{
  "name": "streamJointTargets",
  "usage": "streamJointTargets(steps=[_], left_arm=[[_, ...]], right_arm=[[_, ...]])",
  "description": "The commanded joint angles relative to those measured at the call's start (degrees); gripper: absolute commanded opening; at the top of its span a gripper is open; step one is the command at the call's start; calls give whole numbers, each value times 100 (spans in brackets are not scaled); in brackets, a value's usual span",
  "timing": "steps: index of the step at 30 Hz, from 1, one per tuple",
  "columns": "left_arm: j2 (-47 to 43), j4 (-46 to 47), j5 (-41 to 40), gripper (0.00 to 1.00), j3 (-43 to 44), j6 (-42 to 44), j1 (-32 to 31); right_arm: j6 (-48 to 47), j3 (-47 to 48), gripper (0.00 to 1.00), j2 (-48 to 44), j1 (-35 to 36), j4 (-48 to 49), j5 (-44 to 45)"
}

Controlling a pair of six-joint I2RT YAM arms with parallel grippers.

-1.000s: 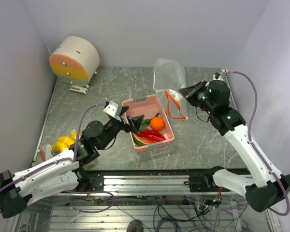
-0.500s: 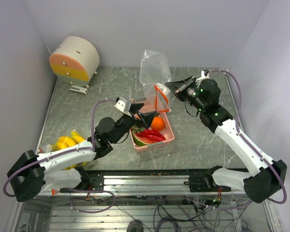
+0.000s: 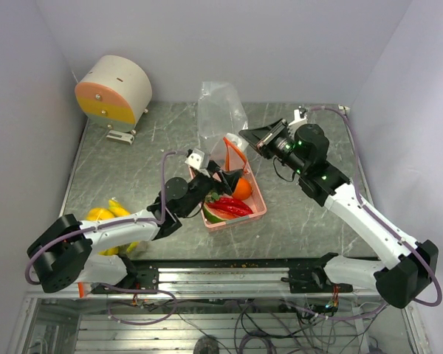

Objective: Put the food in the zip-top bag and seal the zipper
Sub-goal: Open the zipper of the food storage bag.

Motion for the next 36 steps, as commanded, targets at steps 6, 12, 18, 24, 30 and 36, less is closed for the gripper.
streamJointTargets(steps=[6,12,18,24,30,36], left_arm=[[-608,313,-736,62,-103,492,-17],[-981,-473,-759,14,65,892,-18],[-1768,-3860,-1272,7,1225,796,-23],[-2415,-6659,-2717,7,2163,242,-23],[-2624,-8979,-3668,7,2869,-674,-18],[-2684,-9849,-3752,7,2993,-1255,-23]], right_arm=[[13,54,0,-287,186,-210,40],[-24,10,0,-388,185,-364,93],[-1033,532,14,-252,176,-1373,831],[-2602,1033,48,-38,193,-1905,1197],[-3617,903,51,-12,659,-1349,354],[-3980,1045,52,687,2317,-750,467]])
